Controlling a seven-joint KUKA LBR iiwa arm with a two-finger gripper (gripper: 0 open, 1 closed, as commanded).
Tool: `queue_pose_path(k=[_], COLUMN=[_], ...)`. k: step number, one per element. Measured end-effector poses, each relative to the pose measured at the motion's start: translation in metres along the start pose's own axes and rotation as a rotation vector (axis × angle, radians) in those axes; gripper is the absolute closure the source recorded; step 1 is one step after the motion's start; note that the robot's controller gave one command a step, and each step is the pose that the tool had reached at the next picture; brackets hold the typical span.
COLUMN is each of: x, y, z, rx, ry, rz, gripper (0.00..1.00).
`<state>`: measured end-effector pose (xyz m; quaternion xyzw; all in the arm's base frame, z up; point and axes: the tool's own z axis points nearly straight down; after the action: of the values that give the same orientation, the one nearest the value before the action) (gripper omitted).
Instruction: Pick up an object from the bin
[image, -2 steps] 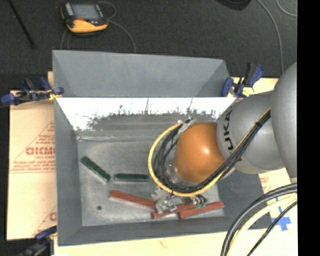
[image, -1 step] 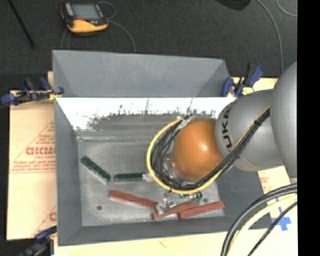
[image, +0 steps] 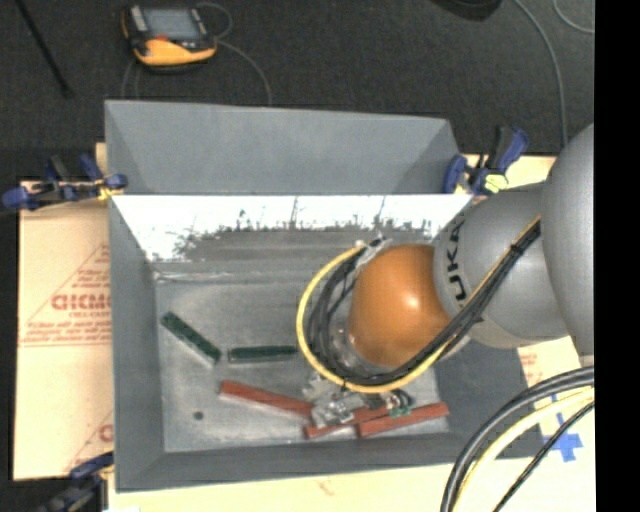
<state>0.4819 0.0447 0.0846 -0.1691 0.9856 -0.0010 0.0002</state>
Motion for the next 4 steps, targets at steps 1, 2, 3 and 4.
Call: queue_pose_path(k=[1, 2, 3, 4], x=[-0.013, 0.000, -0.013, 0.000], y=[0.001, 0.000, 0.000, 0.000], z=[-0.003, 0.000, -0.002, 0.001], rx=[0.005, 0.000, 0.005, 0.000], ry=[-0.056, 0.001, -0.055, 0.001], rz=[0.001, 0.001, 0.002, 0.002], gripper=[0.00, 1.00, 0.00, 1.00])
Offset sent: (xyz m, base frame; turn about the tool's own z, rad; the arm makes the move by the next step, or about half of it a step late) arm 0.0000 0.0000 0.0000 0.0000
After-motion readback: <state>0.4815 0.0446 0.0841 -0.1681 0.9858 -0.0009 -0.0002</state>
